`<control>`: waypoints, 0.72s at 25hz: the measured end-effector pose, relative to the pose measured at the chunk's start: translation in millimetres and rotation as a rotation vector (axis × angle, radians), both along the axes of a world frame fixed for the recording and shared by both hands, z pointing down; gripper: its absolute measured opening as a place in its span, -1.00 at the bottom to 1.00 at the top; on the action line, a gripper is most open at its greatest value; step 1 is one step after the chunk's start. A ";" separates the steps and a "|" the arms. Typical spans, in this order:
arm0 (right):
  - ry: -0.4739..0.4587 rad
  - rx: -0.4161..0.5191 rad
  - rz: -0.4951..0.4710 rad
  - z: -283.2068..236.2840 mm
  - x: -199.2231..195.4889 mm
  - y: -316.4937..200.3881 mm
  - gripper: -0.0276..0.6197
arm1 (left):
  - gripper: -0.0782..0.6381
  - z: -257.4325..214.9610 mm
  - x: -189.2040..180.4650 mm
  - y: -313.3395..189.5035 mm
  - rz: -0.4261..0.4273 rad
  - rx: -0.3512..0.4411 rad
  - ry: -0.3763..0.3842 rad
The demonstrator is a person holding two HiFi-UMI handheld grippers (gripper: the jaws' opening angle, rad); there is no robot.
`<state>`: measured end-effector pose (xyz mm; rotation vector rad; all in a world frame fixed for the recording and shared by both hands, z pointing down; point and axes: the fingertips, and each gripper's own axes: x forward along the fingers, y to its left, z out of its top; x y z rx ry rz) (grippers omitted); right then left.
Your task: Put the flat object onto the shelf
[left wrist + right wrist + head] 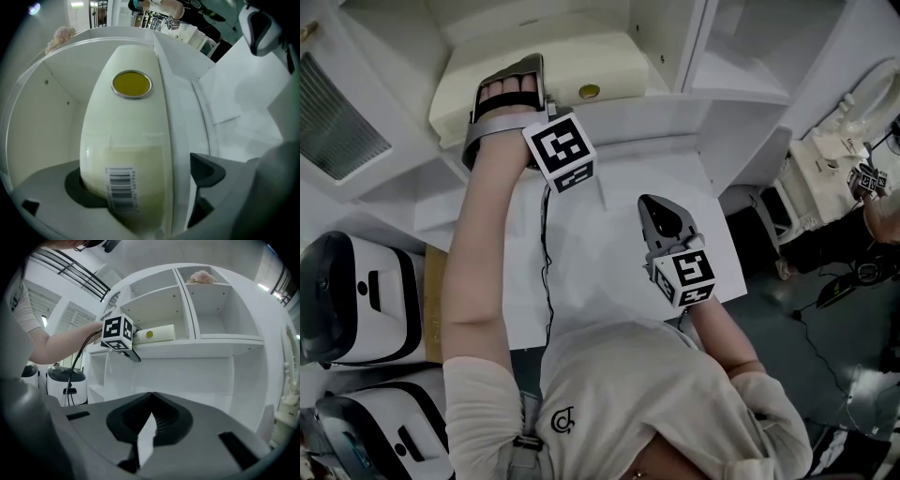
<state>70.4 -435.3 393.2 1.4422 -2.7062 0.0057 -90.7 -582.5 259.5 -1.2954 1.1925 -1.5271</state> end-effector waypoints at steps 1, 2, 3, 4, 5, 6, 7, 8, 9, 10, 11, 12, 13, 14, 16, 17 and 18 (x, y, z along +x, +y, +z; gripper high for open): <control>-0.001 0.000 -0.002 0.3 -0.8 -1.8 -0.89 | 0.71 -0.9 0.3 -0.8 0.001 0.008 0.000; -0.002 0.001 -0.006 0.5 -2.1 -3.5 -0.89 | 0.71 -2.2 0.7 -2.1 0.003 0.019 0.000; -0.002 0.002 -0.011 0.4 -4.1 -4.3 -0.89 | 0.71 -3.8 0.7 -3.3 0.006 0.034 -0.001; -0.001 0.005 -0.018 0.2 -6.5 -4.1 -0.89 | 0.71 -5.6 0.4 -3.8 0.009 0.052 -0.003; 0.002 0.009 -0.025 -0.4 -8.8 -2.8 -0.89 | 0.71 -7.5 -0.2 -3.4 0.014 0.069 -0.004; 0.007 0.014 -0.032 -1.2 -10.8 -0.9 -0.89 | 0.71 -9.7 -0.7 -1.9 0.020 0.084 -0.001; 0.012 0.019 -0.036 -2.4 -12.0 1.1 -0.89 | 0.71 -12.3 -0.8 0.6 0.025 0.094 0.010; 0.016 0.024 -0.038 -3.7 -12.5 2.8 -0.89 | 0.71 -15.4 -0.1 4.0 0.031 0.097 0.028; 0.019 0.028 -0.037 -4.9 -11.9 3.9 -0.89 | 0.71 -19.2 1.6 7.9 0.038 0.098 0.046; 0.022 0.031 -0.035 -6.0 -10.5 4.4 -0.89 | 0.71 -23.2 3.9 11.6 0.046 0.099 0.058; 0.026 0.033 -0.032 -7.1 -8.7 4.6 -0.89 | 0.72 -26.4 5.9 14.9 0.052 0.100 0.059; 0.029 0.035 -0.030 -8.4 -7.0 5.1 -0.89 | 0.72 -28.9 7.3 18.4 0.056 0.105 0.055; 0.033 0.039 -0.029 -9.8 -5.6 6.2 -0.89 | 0.72 -31.1 8.3 22.7 0.060 0.115 0.052; 0.035 0.044 -0.030 -11.6 -4.3 7.9 -0.89 | 0.72 -33.3 9.0 28.1 0.064 0.127 0.051; 0.034 0.055 -0.031 -16.2 -1.6 12.6 -0.89 | 0.72 -36.9 11.2 40.9 0.073 0.148 0.055; 0.032 0.058 -0.033 -18.2 -0.3 15.8 -0.89 | 0.71 -37.3 13.6 48.3 0.081 0.152 0.061; 0.031 0.060 -0.034 -19.5 0.7 19.3 -0.89 | 0.71 -36.3 16.7 56.1 0.093 0.148 0.074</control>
